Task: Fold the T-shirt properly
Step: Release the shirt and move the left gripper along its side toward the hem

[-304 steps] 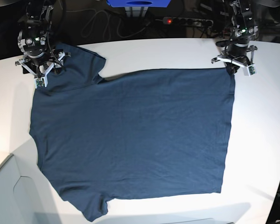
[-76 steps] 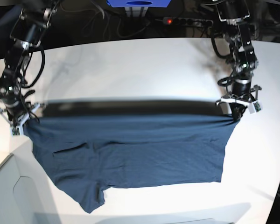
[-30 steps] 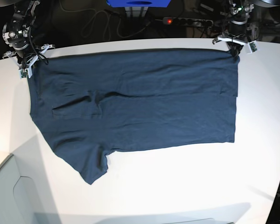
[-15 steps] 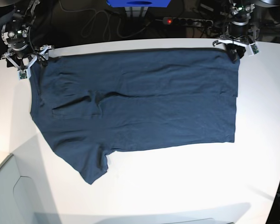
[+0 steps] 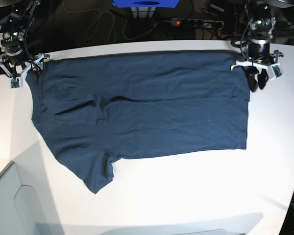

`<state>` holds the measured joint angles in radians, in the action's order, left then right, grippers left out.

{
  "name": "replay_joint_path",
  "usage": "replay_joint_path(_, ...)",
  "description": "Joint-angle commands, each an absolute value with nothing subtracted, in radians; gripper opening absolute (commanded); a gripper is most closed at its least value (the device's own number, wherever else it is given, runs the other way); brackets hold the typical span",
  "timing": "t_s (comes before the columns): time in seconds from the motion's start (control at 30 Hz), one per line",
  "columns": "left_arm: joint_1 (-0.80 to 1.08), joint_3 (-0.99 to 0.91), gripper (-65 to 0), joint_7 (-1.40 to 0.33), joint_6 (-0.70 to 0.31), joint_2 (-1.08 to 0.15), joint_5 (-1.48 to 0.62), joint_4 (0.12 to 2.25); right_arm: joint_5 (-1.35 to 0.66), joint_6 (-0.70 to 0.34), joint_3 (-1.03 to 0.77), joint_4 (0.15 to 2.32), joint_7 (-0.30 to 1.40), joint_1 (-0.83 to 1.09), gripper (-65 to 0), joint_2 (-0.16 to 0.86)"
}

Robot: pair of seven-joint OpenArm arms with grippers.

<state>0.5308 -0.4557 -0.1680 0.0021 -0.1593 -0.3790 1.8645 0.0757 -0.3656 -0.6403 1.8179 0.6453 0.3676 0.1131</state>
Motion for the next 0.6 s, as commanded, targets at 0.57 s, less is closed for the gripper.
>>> replay_joint_path(0.57, -0.110, -0.400, -30.7, -0.223, 0.001, -0.305, -0.381, 1.328, 0.073, -0.364, -0.608, 1.834, 0.628, 0.306, -18.5, 0.125)
